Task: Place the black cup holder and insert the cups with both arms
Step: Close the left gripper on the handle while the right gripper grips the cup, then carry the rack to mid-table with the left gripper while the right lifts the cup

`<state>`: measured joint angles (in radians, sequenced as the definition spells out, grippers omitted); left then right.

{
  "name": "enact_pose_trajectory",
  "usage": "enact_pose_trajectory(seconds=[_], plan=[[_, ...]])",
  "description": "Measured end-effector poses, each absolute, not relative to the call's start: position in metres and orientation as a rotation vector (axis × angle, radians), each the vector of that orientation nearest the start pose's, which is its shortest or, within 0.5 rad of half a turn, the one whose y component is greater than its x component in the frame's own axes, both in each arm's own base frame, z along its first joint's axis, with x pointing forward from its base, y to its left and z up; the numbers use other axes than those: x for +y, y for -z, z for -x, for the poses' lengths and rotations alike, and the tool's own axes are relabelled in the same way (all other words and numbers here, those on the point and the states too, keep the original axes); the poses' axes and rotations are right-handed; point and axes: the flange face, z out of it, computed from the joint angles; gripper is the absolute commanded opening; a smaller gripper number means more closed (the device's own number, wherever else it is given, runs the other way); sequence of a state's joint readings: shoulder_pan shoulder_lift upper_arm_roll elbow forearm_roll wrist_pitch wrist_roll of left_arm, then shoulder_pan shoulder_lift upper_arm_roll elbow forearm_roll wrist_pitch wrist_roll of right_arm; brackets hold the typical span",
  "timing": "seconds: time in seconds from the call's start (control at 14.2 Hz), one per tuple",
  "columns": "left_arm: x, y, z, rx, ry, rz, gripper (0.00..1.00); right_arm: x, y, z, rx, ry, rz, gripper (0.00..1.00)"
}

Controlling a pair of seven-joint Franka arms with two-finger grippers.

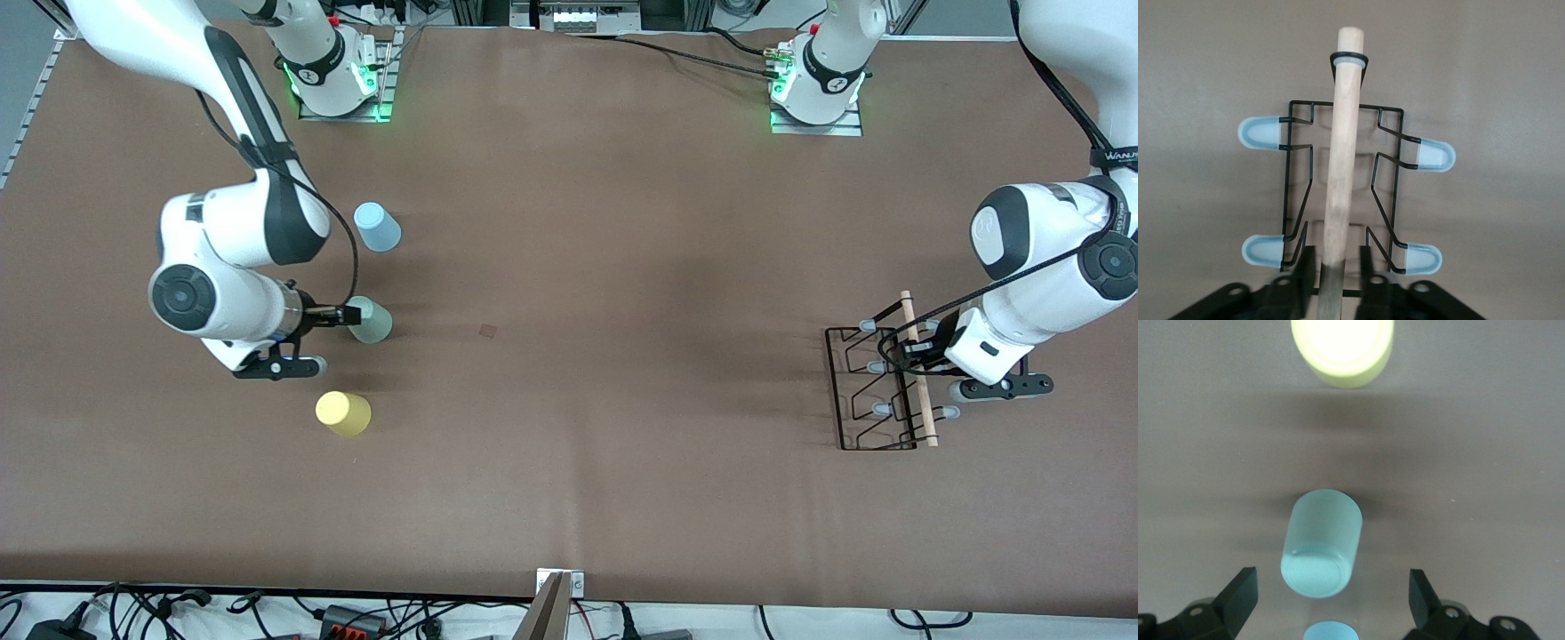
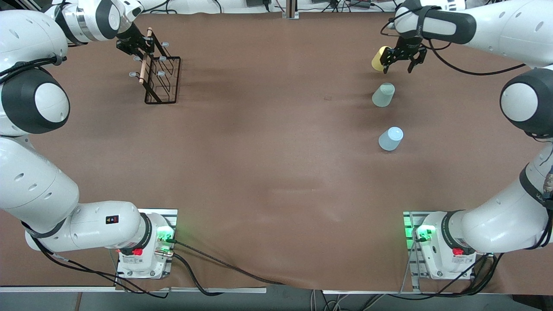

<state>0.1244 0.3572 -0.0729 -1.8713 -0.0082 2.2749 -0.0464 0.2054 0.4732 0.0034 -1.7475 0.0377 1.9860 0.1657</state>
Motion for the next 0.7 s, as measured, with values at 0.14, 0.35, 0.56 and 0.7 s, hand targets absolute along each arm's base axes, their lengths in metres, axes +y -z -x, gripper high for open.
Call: enact_pose_trajectory(seconds=[0.14, 0.35, 0.56, 0.7], plan=[[0.032, -0.330, -0.633, -0.145, 0.058, 3.170, 0.01, 0.141, -0.269, -0.618, -0.009, -0.373, 3.125, 1.00], [-0.008, -0.344, -0.629, -0.040, -0.077, 3.189, 0.01, 0.143, -0.250, -0.608, 0.034, -0.418, 3.094, 1.00], [-0.091, -0.401, -0.631, 0.153, -0.159, 3.212, 0.01, 0.141, -0.241, -0.602, 0.055, -0.450, 3.087, 1.00], [-0.158, -0.437, -0.627, 0.189, -0.109, 3.226, 0.01, 0.142, -0.237, -0.598, 0.086, -0.466, 3.090, 1.00]])
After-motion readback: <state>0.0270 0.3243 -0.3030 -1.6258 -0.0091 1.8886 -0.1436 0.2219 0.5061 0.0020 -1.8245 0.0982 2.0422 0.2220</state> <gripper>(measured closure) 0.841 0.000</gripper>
